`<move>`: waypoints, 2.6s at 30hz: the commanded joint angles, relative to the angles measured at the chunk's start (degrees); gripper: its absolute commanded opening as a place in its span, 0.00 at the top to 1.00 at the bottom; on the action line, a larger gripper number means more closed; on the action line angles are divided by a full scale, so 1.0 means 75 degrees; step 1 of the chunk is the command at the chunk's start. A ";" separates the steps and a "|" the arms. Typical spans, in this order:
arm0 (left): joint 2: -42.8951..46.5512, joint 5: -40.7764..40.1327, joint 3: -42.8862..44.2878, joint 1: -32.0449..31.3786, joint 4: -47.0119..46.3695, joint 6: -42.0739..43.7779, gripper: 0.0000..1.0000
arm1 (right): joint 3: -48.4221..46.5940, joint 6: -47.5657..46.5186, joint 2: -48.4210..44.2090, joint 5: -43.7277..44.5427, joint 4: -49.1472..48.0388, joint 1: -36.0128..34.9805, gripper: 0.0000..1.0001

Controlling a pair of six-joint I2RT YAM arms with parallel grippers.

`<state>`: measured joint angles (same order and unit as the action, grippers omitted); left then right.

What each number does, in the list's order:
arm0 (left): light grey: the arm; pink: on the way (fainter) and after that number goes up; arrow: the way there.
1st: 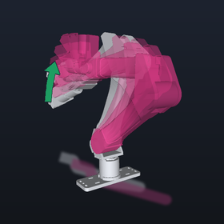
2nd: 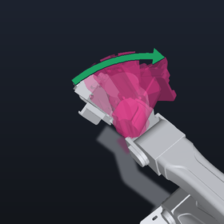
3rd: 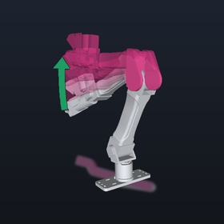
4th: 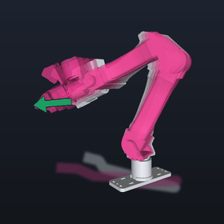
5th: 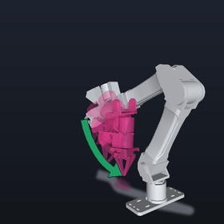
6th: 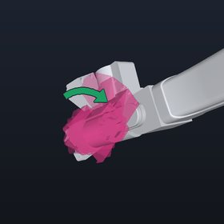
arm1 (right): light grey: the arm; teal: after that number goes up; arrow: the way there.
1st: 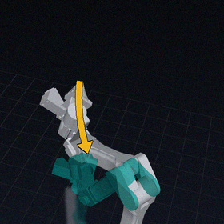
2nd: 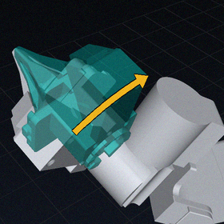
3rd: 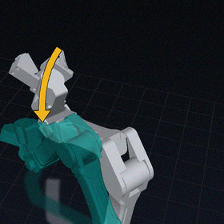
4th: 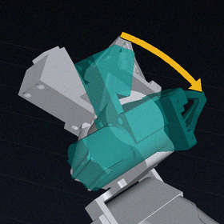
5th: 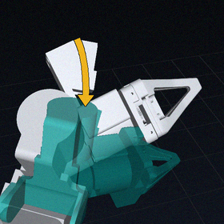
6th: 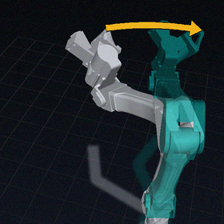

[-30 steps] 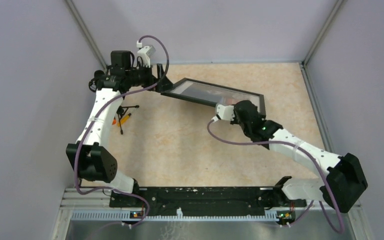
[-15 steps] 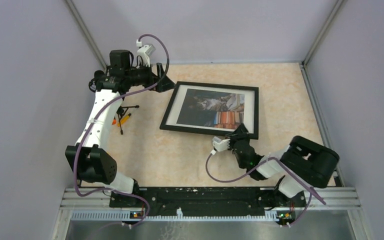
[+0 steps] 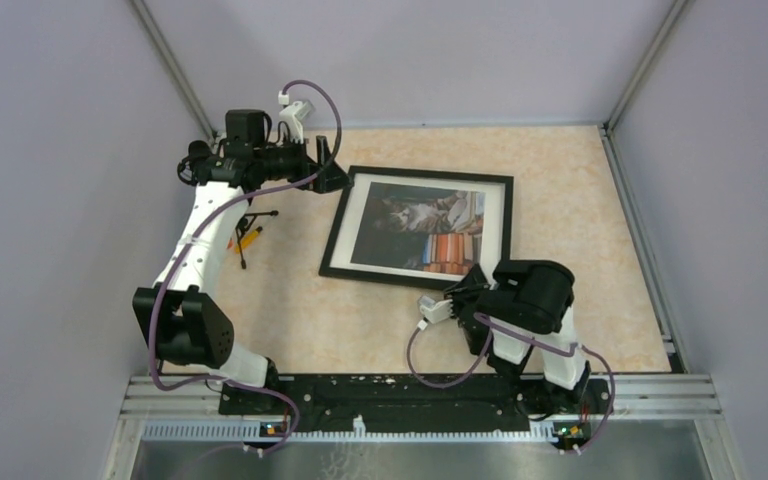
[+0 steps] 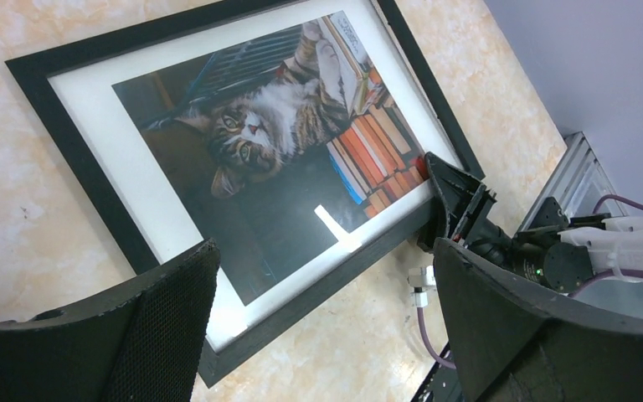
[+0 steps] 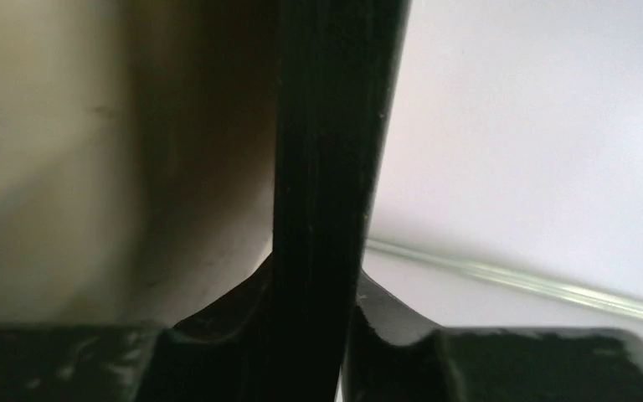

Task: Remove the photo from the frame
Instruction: Turn over the photo frame at the center of the board.

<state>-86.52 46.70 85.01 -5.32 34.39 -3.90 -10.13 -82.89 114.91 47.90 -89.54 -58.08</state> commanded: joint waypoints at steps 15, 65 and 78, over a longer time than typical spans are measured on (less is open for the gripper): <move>-0.0153 0.0279 0.0055 0.0030 -0.0098 0.0259 0.01 | -0.1435 0.4043 -0.5781 -0.3662 1.1396 -0.0591 0.01; 0.0412 -0.2863 -0.5107 -0.1845 0.0364 0.5958 0.04 | -1.3511 0.8670 0.2237 -1.0934 1.7067 0.6080 0.01; -0.0913 -0.3039 -0.4564 -0.1810 -0.0605 0.5582 0.05 | -1.1100 0.8328 0.1126 -1.1647 1.7519 0.6479 0.05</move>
<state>-88.55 23.42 49.45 -18.92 34.72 38.57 -99.77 -20.10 127.50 -36.10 36.42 -11.00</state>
